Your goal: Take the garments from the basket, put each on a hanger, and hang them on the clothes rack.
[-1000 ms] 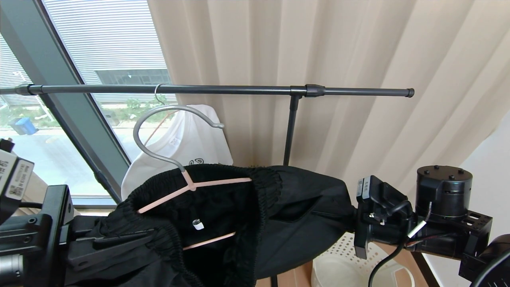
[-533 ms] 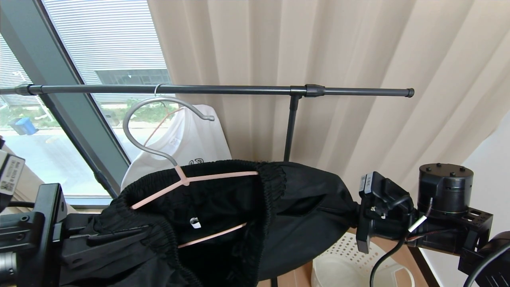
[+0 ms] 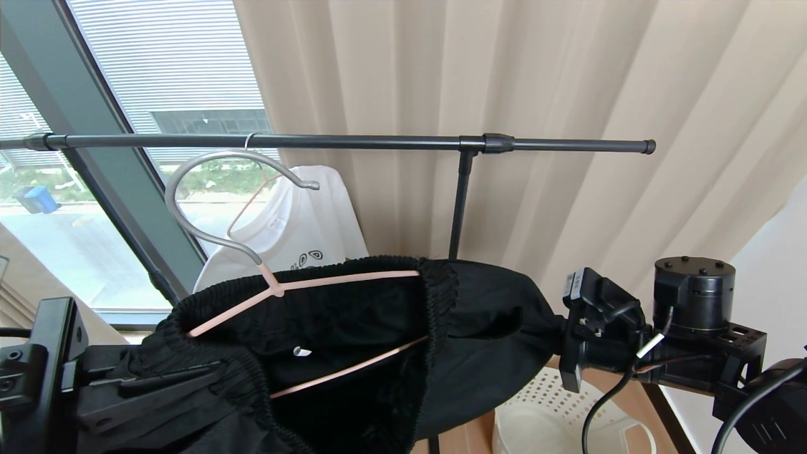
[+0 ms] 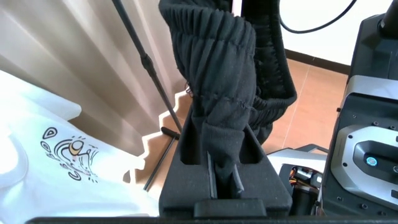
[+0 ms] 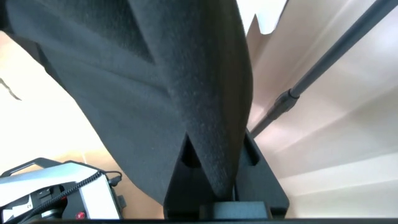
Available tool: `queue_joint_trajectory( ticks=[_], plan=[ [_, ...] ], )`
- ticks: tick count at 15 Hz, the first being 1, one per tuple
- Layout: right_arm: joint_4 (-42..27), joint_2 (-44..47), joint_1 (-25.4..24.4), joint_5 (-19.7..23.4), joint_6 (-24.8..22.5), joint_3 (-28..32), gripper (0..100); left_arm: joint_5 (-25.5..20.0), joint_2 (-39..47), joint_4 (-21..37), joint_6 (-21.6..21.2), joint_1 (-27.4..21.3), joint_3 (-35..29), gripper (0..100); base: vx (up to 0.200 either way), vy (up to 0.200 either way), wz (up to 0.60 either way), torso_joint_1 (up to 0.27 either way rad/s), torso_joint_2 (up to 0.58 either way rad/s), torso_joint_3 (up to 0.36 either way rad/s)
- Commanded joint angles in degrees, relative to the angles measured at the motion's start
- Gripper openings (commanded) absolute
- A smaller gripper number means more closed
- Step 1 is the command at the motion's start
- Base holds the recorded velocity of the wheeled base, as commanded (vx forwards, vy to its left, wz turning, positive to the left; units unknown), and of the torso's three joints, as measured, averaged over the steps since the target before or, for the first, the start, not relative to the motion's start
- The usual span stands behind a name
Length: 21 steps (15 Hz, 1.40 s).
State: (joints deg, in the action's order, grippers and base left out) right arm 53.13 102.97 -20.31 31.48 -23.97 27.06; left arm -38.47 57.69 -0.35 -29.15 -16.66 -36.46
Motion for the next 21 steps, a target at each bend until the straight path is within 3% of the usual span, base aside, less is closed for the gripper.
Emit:
queue_joint_trajectory(
  ticks=[1,12,13,17,21],
  plan=[
    [-0.04,0.56,0.27,-0.01,-0.03,0.18,0,-0.02,-0.64,-0.09,-0.03,0.05,0.08,0,0.000,0.000,0.00,0.000,0.00,0.000],
    [0.05,1.26,1.76,-0.01,-0.03,0.71,0,0.15,-0.91,-0.09,1.73,0.14,0.34,0,0.000,0.000,0.00,0.000,0.00,0.000],
    [0.05,1.26,1.68,-0.01,-0.12,0.53,100,0.15,-0.91,0.00,1.73,0.14,0.34,0,0.000,0.000,0.00,0.000,0.00,0.000],
    [0.05,-0.32,1.68,-0.01,-0.12,0.27,100,0.24,-0.64,0.00,1.99,1.81,0.60,0,0.000,0.000,0.00,0.000,0.00,0.000],
    [-0.04,-7.70,1.59,0.34,-0.12,-1.93,100,0.94,0.85,-0.09,2.43,5.50,1.31,0,0.000,0.000,0.00,0.000,0.00,0.000]
  ],
)
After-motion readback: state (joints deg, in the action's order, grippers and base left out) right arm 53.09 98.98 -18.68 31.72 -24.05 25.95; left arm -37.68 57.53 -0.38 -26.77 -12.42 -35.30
